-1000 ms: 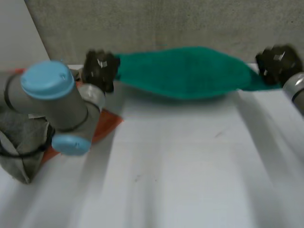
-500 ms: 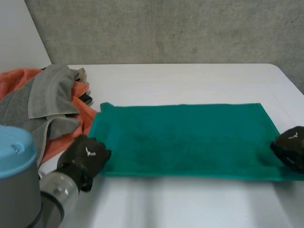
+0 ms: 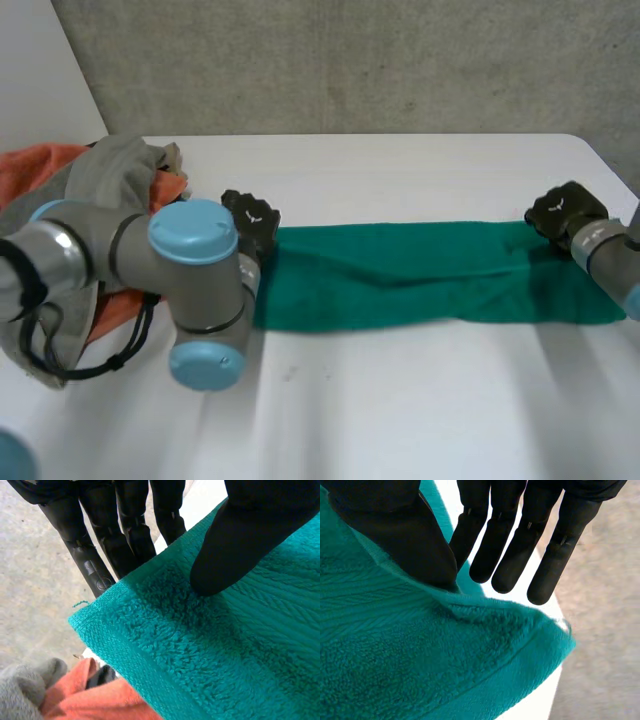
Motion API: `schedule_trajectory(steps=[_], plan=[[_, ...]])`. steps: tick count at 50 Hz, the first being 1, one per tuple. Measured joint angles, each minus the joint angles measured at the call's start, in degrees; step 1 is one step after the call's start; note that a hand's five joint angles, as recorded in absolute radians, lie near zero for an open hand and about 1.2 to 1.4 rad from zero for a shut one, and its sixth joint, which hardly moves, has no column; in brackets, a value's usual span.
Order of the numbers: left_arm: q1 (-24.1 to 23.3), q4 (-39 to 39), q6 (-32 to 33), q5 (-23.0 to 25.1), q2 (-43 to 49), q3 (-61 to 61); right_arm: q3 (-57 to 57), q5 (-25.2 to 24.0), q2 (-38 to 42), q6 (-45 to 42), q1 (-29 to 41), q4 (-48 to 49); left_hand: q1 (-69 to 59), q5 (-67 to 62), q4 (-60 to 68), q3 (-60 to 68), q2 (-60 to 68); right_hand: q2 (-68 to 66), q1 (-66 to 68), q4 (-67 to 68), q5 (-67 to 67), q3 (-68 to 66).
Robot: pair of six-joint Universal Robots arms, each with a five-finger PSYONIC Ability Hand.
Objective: Fold the laundry.
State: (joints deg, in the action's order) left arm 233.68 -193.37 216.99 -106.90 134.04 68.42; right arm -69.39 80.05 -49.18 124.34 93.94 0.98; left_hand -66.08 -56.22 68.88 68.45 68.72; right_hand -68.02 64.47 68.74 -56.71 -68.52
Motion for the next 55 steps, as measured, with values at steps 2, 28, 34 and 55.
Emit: schedule_trajectory(steps=[2, 28, 34, 55], plan=[[0.02, -0.2, 0.9, -0.32, 2.01, -2.86, 1.75, 0.26, 1.6, -0.05, 0.15, 1.88, 0.0, 0.0, 0.0, 0.0, 0.0, 0.0, 0.0, 0.0, 0.0, 0.0], [2.0, -10.9, 13.49, -3.45, 17.64, -23.22, 16.27, 1.4, 17.14, 6.82, 3.47, 18.25, 20.24, 17.37, -18.21, -17.92, -19.44, 41.82, -37.8, -42.27, 41.34, 41.96], [1.96, -13.5, 13.77, -3.19, 16.63, -21.67, 15.65, 3.75, 14.42, 8.96, 3.43, 17.41, 55.23, 53.39, -57.21, -56.38, -56.79, 55.53, -50.99, -56.54, 53.8, 56.23], [1.7, -11.97, 9.74, 0.85, -1.96, 0.96, -0.42, -10.6, -10.48, 21.63, -7.76, -8.95, 55.23, 53.39, -57.33, -56.42, -56.95, 52.35, -49.24, -52.87, 50.58, 52.69]])
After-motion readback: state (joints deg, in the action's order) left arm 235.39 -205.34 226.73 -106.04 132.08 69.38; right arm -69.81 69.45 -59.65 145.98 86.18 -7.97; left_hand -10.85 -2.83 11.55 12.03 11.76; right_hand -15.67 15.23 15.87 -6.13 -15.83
